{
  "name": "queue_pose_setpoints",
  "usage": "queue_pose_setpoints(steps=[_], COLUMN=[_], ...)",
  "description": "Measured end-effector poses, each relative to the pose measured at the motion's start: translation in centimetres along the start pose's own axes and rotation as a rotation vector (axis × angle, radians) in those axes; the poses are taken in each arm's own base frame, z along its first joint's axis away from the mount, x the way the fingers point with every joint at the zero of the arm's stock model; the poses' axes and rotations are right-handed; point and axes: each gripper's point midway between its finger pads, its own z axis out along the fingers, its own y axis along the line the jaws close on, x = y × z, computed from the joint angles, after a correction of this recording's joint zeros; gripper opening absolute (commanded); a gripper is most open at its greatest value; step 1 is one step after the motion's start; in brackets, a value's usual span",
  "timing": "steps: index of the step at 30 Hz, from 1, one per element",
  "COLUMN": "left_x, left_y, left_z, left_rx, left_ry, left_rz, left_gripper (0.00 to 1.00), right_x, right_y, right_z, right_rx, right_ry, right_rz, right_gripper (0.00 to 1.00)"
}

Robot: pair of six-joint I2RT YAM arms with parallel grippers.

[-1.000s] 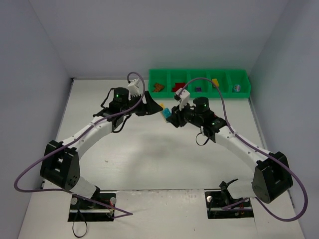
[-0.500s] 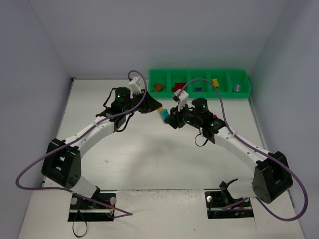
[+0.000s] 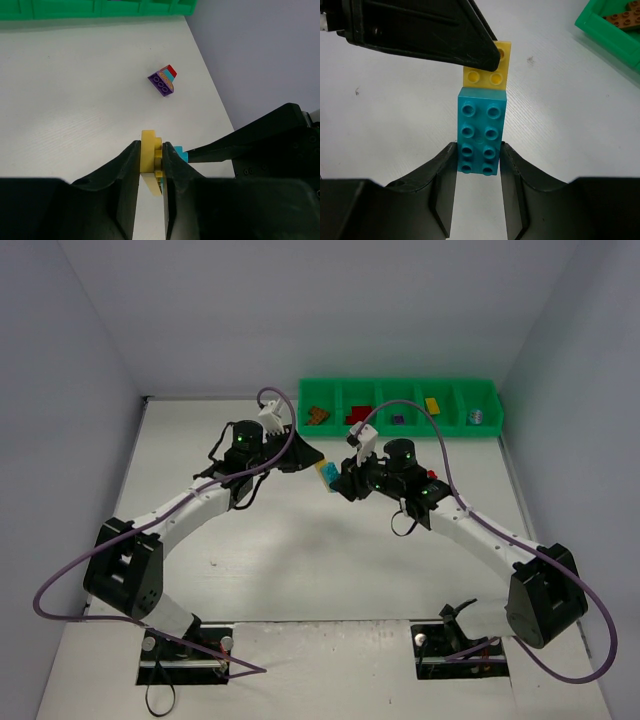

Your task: Sort the legos into containers by color

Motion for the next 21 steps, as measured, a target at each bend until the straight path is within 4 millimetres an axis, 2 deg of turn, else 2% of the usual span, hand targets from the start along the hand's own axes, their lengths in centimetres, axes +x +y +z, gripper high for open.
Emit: queue_pose_setpoints(steps=[1,2,10,12,13,17,21], left_x=[0.05,0.14,0.77,0.81,0.78,0.74,0.75], left_y=[-0.01,-0.06,-0.57,-0.54,-0.57,-0.41,-0.15], left_z=[0.02,0.03,0.21,0.24,0.27,0.31,0.36], left_rx=[0.0,0.002,0.011,0.011,0.013,0.008,0.001], left_ry=[0.001,0.004,0.019,0.02,0.019,0.016,0.008], left_rz=[0.002,0.008,0.011,0.011,0.011,0.015,0.02], left_gripper=[0.3,0.34,0.35,0.25,0.16,0.0,0.0], right_x=[-0.02,-0.13,-0.51,-0.51,-0.44,-0.49,-0.41], right_y=[0.01,0.01,0.06,0.06,0.07,0.05,-0.01], right_z=[0.0,0.02,0.08,0.08,0.07,0.09,0.07], right_rx=[0.0,0.0,-0.001,-0.001,-0.001,0.0,0.003], right_ry=[-0.001,-0.005,-0.02,-0.02,-0.017,-0.019,-0.016], right_rz=[0.001,0.001,0.005,0.007,0.01,0.01,0.011], right_gripper=[0.0,0.0,0.0,0.0,0.0,0.0,0.0])
